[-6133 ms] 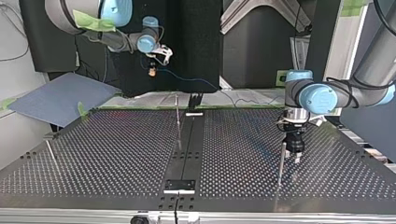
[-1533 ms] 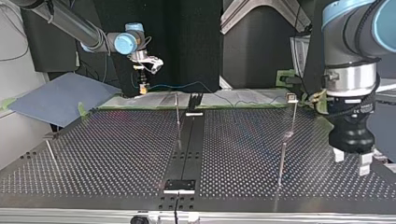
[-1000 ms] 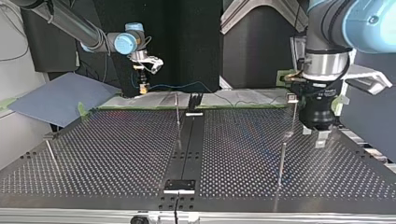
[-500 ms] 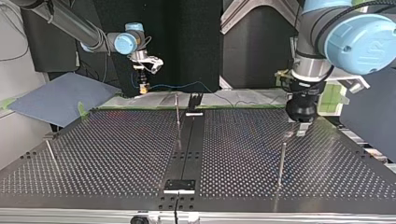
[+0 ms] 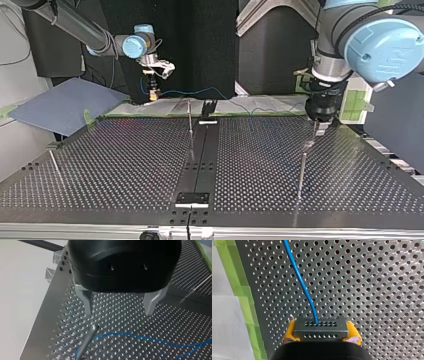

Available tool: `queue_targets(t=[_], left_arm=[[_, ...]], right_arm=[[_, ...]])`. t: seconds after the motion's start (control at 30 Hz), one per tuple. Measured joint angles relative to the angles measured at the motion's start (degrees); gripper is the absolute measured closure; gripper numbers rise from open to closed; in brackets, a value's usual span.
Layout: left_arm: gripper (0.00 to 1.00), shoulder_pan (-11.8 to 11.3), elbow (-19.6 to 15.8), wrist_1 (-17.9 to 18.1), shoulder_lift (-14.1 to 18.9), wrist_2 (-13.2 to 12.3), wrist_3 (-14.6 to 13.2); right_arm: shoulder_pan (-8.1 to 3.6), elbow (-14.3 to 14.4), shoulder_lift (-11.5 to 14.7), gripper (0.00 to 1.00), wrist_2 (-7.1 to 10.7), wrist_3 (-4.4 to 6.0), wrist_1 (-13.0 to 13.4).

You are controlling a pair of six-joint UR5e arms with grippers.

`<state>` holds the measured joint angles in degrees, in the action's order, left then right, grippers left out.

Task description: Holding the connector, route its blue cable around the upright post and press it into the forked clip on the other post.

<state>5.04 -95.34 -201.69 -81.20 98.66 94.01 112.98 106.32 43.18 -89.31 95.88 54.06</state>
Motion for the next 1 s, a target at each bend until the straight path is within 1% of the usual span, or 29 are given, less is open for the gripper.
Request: queue_targets(t=[0.17, 0.53, 0.67, 1.0], left_arm=[[0.0, 0.2, 0.0, -0.3, 0.0, 1.9, 0.1], [0.0, 0.8, 0.0, -0.5, 0.0, 7.2, 0.1], [0.0, 0.9, 0.0, -0.5, 0.0, 7.8, 0.1], [0.0, 1.0, 0.0, -0.5, 0.0, 7.9, 0.3]], right_arm=[[-0.01, 0.0, 0.0, 1.0, 0.0, -0.06, 0.0], [-0.01, 0.0, 0.0, 1.0, 0.0, -0.15, 0.0], [0.0, 0.0, 0.0, 1.0, 0.0, -0.16, 0.0], [0.01, 0.0, 0.0, 1.0, 0.0, -0.23, 0.0]])
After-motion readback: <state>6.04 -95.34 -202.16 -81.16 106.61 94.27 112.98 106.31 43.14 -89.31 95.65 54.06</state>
